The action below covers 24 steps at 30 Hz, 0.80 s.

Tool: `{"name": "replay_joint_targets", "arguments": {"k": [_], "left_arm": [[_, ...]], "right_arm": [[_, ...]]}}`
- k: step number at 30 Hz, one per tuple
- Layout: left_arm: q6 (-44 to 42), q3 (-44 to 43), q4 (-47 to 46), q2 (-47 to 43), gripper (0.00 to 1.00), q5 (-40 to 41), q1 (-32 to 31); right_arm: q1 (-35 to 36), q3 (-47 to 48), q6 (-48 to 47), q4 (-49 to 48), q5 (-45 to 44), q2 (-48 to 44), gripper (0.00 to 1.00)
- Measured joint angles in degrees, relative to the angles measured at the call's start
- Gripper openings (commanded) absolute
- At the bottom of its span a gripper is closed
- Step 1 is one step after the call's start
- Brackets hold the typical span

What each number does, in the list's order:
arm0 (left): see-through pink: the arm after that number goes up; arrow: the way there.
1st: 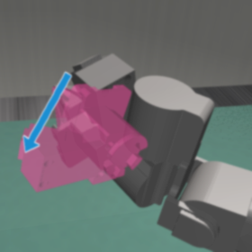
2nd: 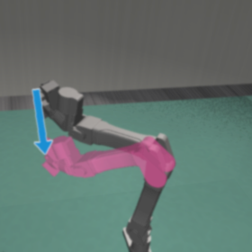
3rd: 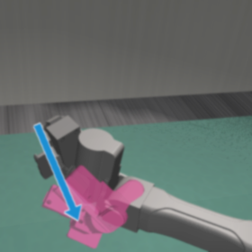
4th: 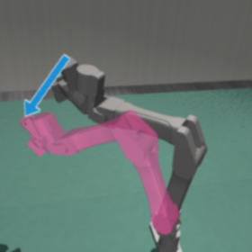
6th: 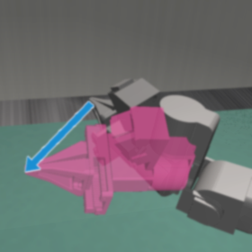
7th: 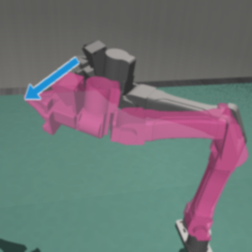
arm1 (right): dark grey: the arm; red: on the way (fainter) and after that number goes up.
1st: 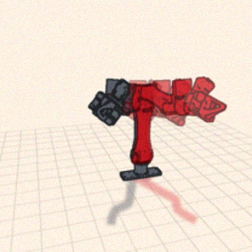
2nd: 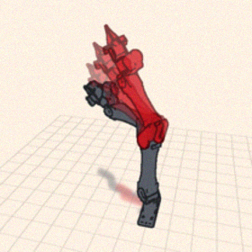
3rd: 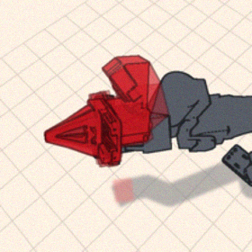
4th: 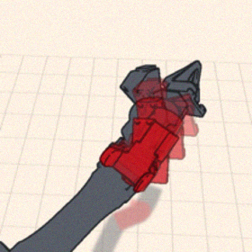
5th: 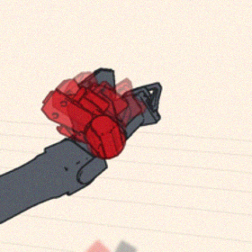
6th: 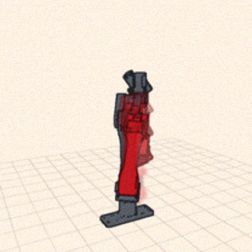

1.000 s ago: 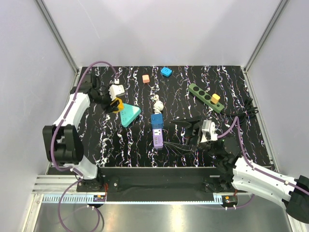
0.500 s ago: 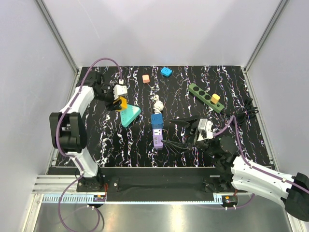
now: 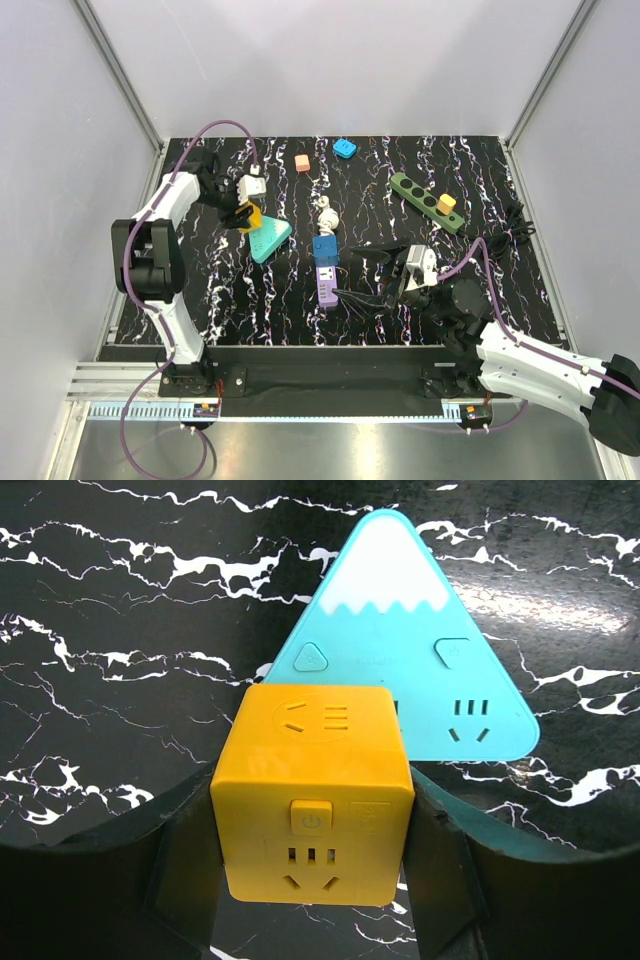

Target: Insert the plug

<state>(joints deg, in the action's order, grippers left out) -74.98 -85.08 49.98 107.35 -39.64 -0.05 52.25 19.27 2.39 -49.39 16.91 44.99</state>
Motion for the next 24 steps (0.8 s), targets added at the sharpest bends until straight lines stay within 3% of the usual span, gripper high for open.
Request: {"name": "replay_joint_targets", "arguments": {"k": [24], "left_arm": [[1.9,-6.7,2.4,6.1,0.00,1.5,0.0]], "right_arm": [[0.0,0.0,-0.1,0.0,-0.9,0.3,1.00]]}}
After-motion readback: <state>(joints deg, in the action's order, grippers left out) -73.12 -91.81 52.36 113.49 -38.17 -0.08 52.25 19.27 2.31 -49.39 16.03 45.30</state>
